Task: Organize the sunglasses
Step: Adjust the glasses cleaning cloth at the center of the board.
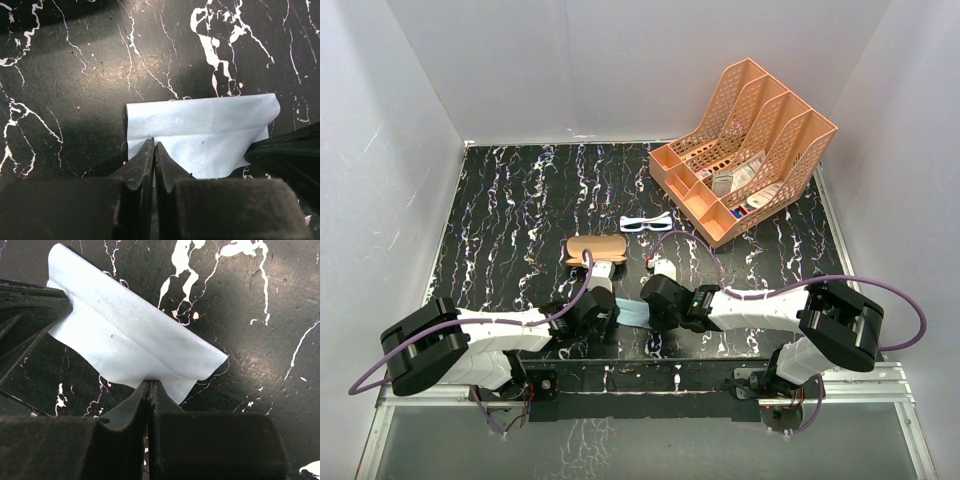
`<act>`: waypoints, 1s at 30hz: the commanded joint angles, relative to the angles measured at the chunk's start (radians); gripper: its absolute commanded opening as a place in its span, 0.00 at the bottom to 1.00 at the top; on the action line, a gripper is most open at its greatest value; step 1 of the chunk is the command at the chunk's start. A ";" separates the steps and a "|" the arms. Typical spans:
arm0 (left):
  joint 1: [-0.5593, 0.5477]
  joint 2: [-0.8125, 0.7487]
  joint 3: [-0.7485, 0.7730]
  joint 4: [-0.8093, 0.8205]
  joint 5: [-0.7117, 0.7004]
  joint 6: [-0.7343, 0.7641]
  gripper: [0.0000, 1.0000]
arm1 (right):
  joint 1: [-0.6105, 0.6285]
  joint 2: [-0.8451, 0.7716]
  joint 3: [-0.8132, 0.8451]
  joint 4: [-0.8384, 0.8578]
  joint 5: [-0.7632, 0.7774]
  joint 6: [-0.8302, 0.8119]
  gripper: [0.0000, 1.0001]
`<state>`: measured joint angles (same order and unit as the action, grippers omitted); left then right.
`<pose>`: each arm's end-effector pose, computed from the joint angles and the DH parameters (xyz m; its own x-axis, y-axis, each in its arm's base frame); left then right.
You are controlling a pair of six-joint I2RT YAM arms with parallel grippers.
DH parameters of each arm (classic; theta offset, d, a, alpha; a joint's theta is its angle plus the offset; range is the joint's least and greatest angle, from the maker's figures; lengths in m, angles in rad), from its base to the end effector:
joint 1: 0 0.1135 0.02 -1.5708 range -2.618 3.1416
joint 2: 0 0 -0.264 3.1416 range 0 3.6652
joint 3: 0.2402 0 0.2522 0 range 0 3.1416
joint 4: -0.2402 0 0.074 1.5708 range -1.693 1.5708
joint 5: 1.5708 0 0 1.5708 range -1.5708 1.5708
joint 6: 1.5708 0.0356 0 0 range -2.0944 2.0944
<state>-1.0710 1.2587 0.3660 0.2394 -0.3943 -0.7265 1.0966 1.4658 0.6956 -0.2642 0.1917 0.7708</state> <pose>0.1194 -0.1902 0.1467 -0.6589 -0.0730 -0.7487 0.3030 0.8852 -0.3529 0.1273 0.2332 0.1549 -0.8591 -0.1759 -0.4807 -0.3211 0.9165 0.2386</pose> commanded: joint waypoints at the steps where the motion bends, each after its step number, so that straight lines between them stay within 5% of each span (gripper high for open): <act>1: -0.004 0.038 -0.014 -0.013 -0.010 -0.028 0.00 | -0.025 -0.001 -0.023 -0.118 0.019 -0.027 0.00; 30: -0.027 0.028 0.079 -0.243 -0.099 -0.149 0.00 | -0.152 -0.007 -0.010 -0.168 -0.031 -0.146 0.00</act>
<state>-1.0935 1.2739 0.4286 0.0948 -0.4534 -0.8696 0.9531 1.4422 0.7033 -0.3599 0.1318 0.6548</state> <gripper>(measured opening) 0.007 0.005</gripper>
